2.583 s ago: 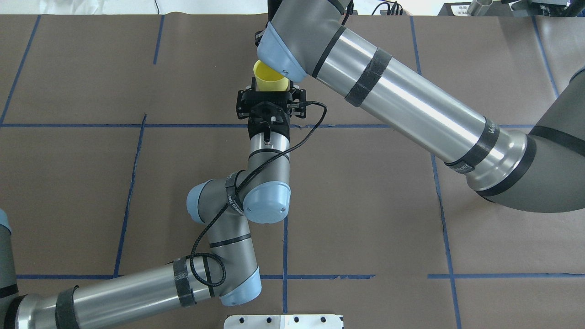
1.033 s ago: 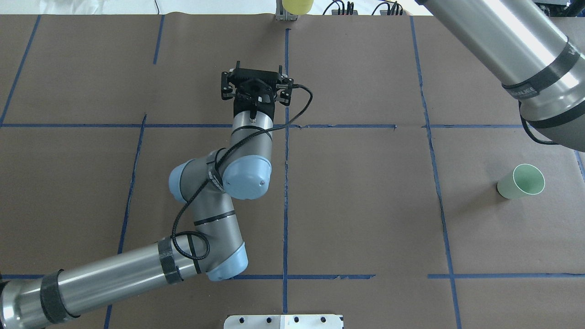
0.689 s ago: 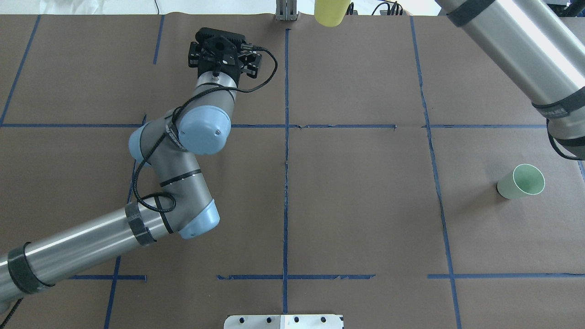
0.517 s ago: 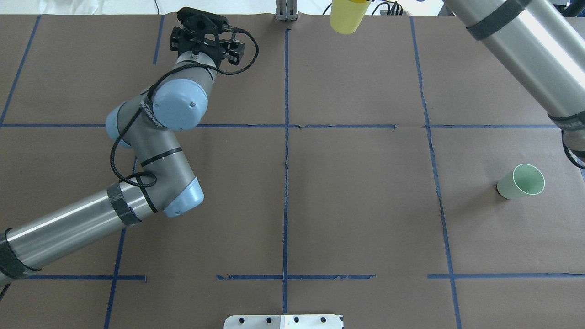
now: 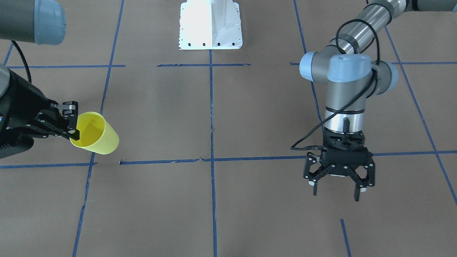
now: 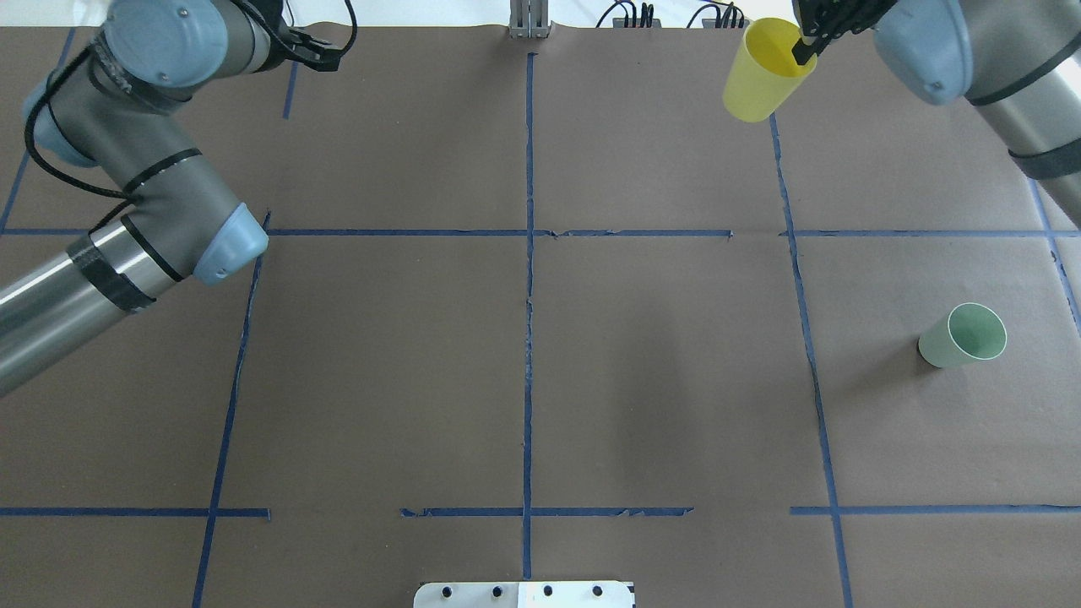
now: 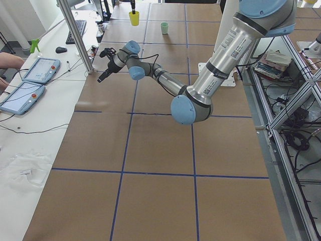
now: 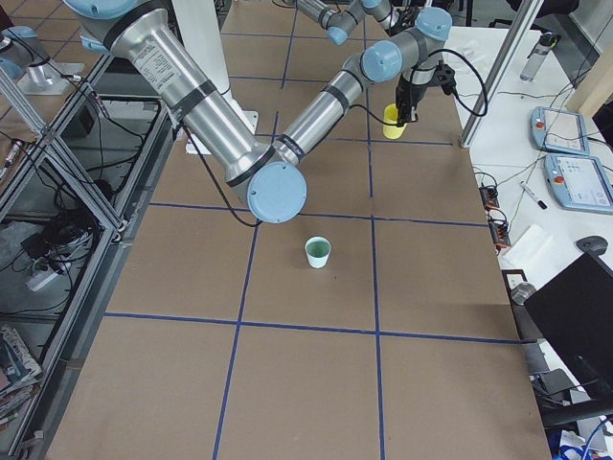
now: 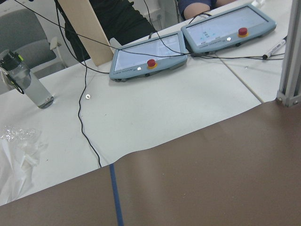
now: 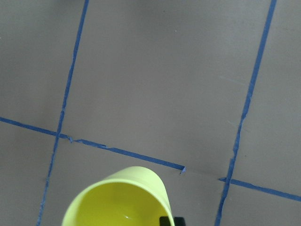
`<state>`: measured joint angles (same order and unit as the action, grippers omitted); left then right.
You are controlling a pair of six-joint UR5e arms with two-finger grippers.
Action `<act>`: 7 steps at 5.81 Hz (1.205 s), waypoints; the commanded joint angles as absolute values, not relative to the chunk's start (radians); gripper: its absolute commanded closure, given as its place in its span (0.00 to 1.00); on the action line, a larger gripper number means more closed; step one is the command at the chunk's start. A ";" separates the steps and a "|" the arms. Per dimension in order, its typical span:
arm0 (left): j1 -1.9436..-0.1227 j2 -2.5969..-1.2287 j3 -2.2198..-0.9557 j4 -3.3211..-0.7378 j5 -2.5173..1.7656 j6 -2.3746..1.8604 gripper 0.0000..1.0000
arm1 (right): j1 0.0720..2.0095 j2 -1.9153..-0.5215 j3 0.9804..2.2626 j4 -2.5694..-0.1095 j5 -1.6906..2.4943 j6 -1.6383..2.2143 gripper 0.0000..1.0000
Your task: Transfer and stack yellow cup on green cup
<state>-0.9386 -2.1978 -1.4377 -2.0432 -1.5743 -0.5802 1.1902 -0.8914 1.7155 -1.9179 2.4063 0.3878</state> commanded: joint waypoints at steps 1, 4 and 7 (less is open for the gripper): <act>-1.011 -2.192 -1.457 -1.840 -1.768 -0.522 0.00 | 1.227 -1.061 1.852 -1.917 2.405 0.368 1.00; -1.167 -2.107 -1.694 -1.337 -2.136 -0.523 0.00 | 1.244 -1.304 2.003 -1.910 2.402 0.263 1.00; -1.204 -2.028 -1.756 -1.348 -2.256 -0.532 0.00 | 1.252 -1.619 2.013 -1.629 2.373 0.255 1.00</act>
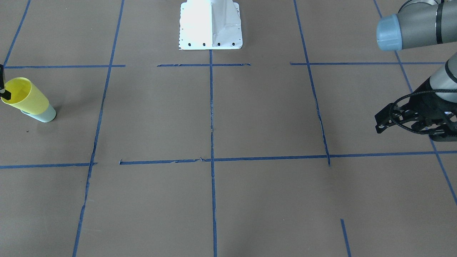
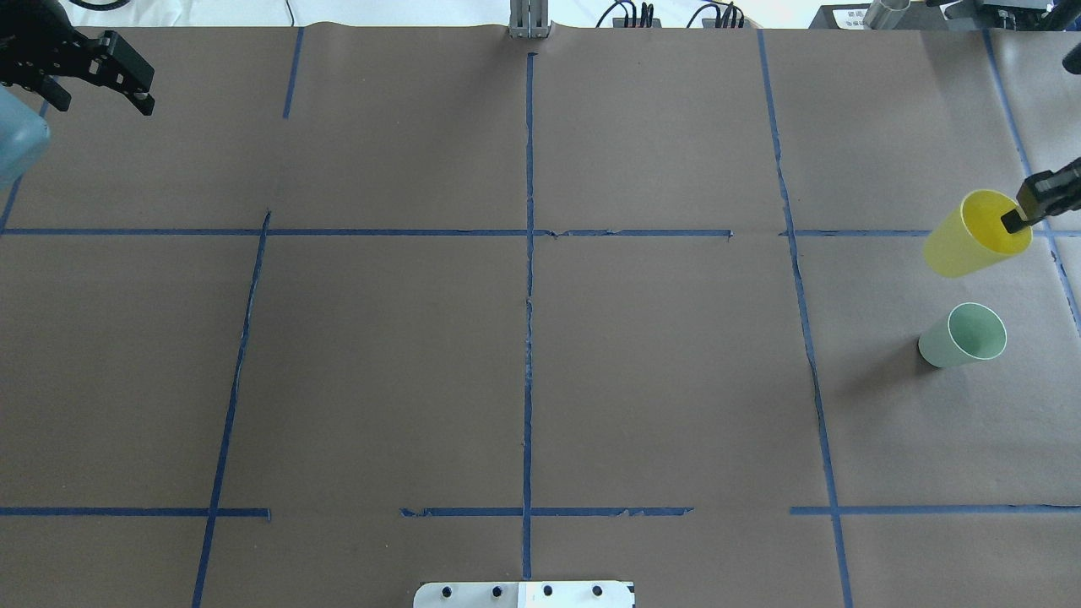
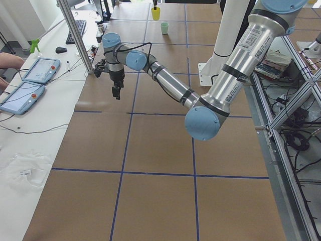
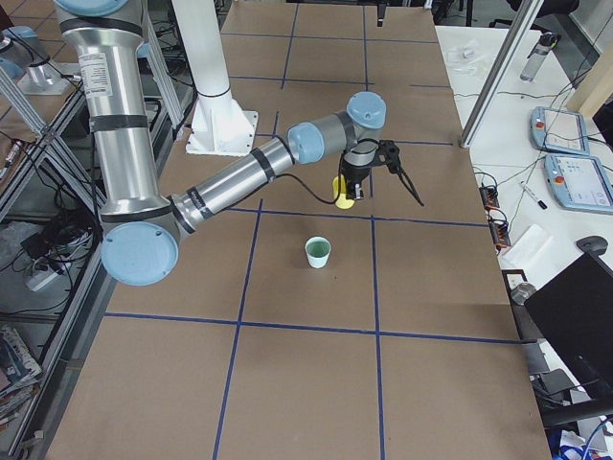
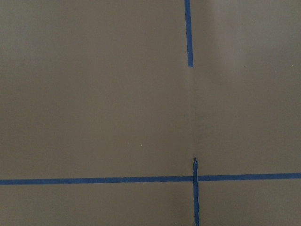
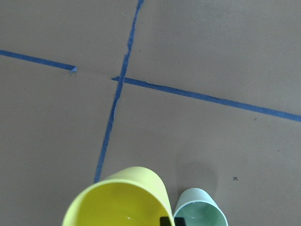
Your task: Transfer and stack yellow cup on green cup
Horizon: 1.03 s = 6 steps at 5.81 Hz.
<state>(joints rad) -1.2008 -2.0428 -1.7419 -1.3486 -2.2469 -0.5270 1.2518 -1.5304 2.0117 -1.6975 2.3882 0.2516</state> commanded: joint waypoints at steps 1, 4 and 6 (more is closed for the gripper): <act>-1.203 -2.028 -1.759 -1.348 -2.255 -0.537 0.00 | 1.252 -1.668 2.005 -1.562 2.367 0.264 1.00; -1.203 -2.026 -1.766 -1.348 -2.255 -0.537 0.00 | 1.223 -1.663 1.951 -1.559 2.332 0.262 1.00; -1.203 -2.026 -1.766 -1.348 -2.255 -0.537 0.00 | 1.189 -1.663 1.944 -1.559 2.330 0.262 1.00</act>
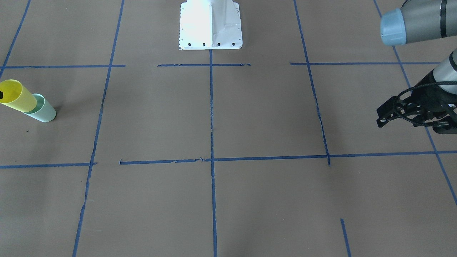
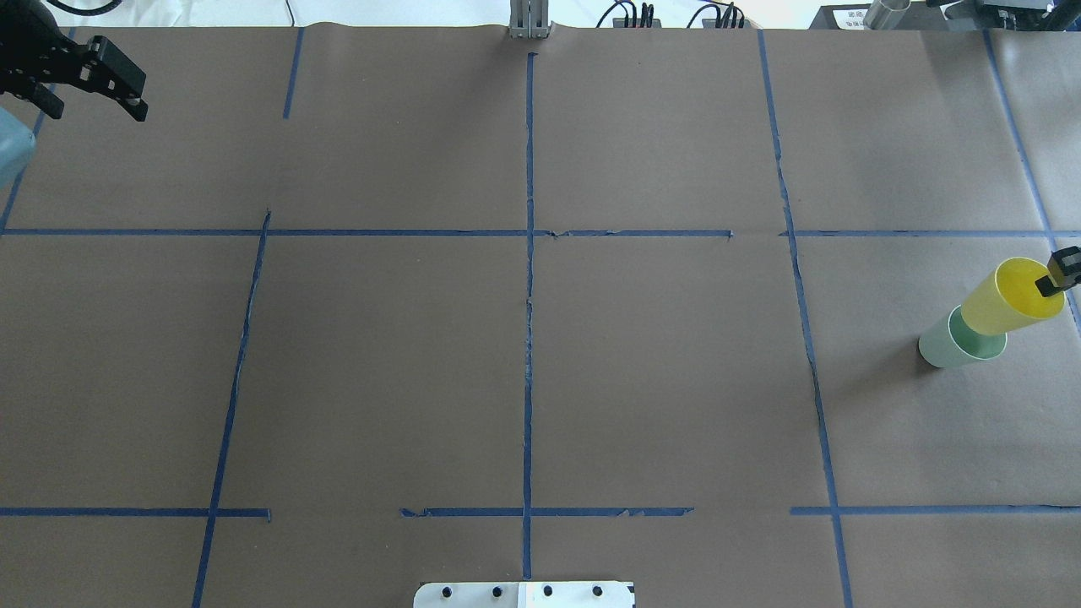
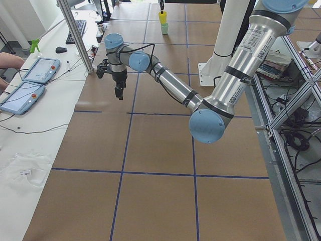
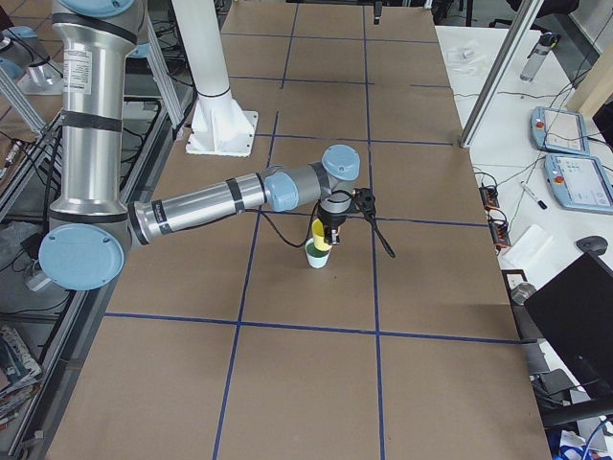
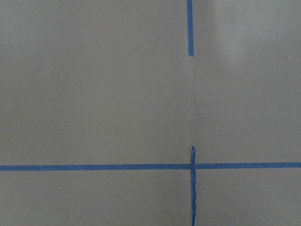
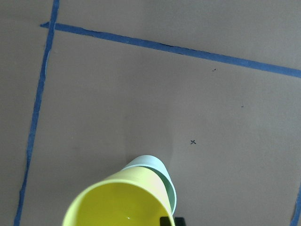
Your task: Transfer and stack yellow cup on green cup
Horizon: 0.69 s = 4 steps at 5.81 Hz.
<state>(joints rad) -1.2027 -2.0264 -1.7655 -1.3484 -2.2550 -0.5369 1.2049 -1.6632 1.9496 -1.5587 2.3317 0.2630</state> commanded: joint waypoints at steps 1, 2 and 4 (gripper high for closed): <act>-1.203 -2.026 -1.767 -1.348 -2.255 -0.537 0.00 | 1.187 -1.663 1.942 -1.559 2.330 0.262 1.00; -1.203 -2.026 -1.766 -1.348 -2.255 -0.537 0.00 | 1.184 -1.663 1.934 -1.559 2.327 0.261 1.00; -1.203 -2.026 -1.767 -1.348 -2.255 -0.537 0.00 | 1.178 -1.634 1.921 -1.563 2.322 0.277 0.01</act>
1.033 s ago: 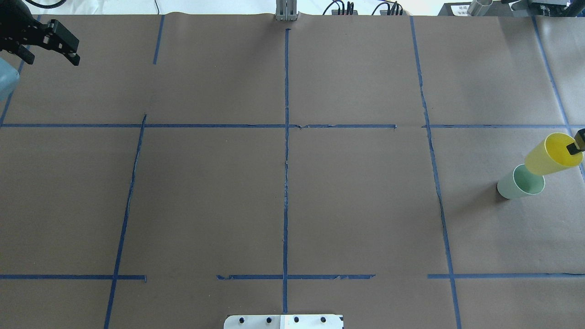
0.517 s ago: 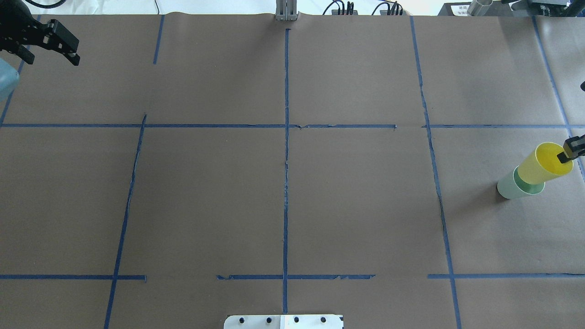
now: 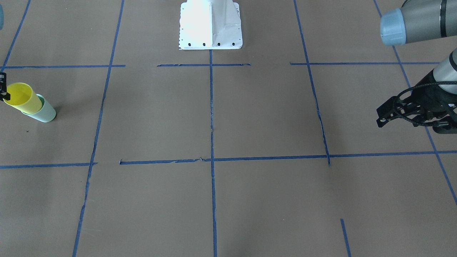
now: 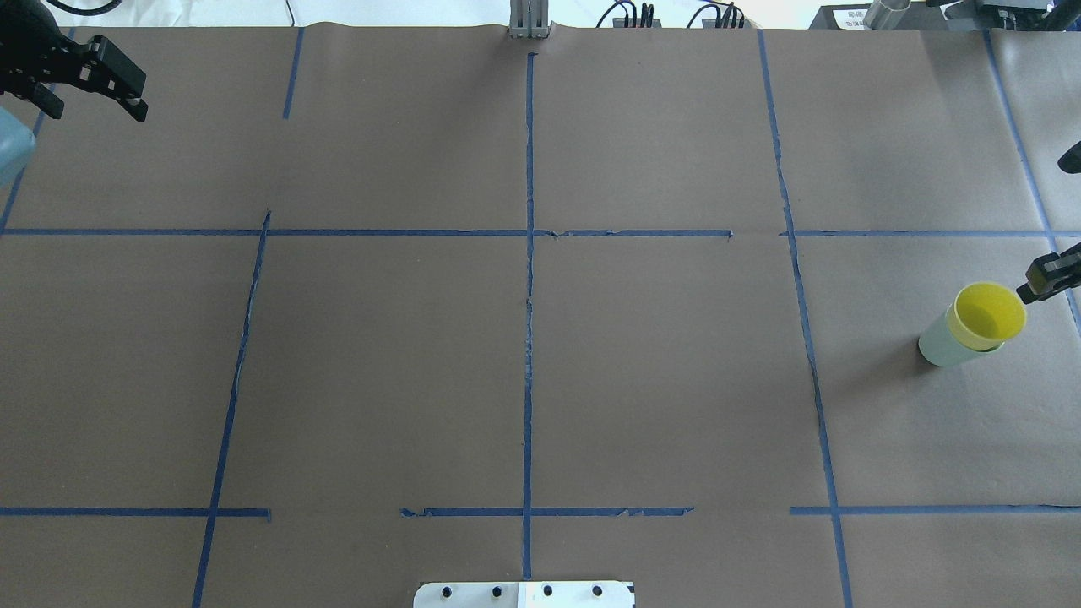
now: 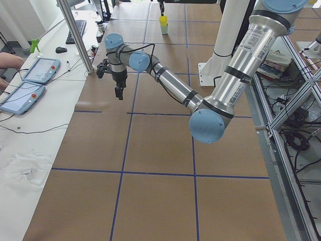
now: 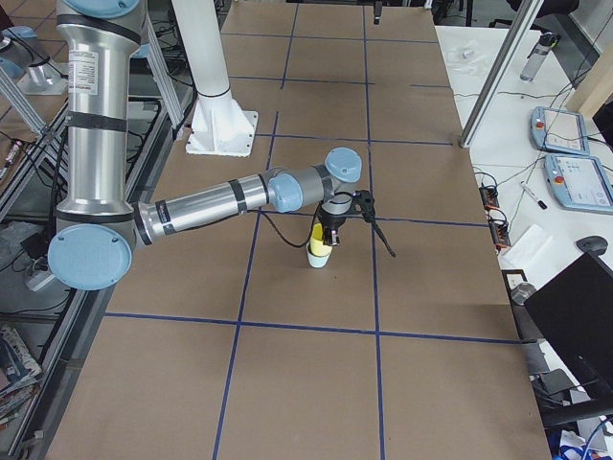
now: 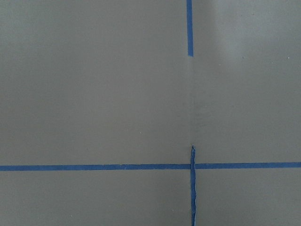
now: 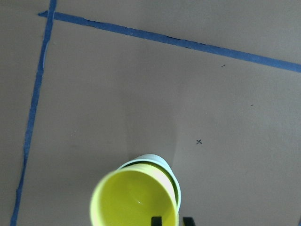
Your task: Transfer and stack yellow cup on green cup
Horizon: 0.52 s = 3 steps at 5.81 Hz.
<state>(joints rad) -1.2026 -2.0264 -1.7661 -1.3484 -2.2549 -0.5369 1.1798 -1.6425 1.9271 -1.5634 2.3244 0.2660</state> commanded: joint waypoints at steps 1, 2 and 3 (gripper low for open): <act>-1.201 -2.026 -1.766 -1.348 -2.255 -0.537 0.00 | 1.178 -1.632 1.918 -1.562 2.322 0.279 0.00; -1.201 -2.025 -1.766 -1.348 -2.255 -0.529 0.00 | 1.180 -1.629 1.919 -1.560 2.324 0.278 0.00; -1.203 -2.020 -1.766 -1.351 -2.252 -0.514 0.00 | 1.186 -1.626 1.917 -1.560 2.322 0.269 0.00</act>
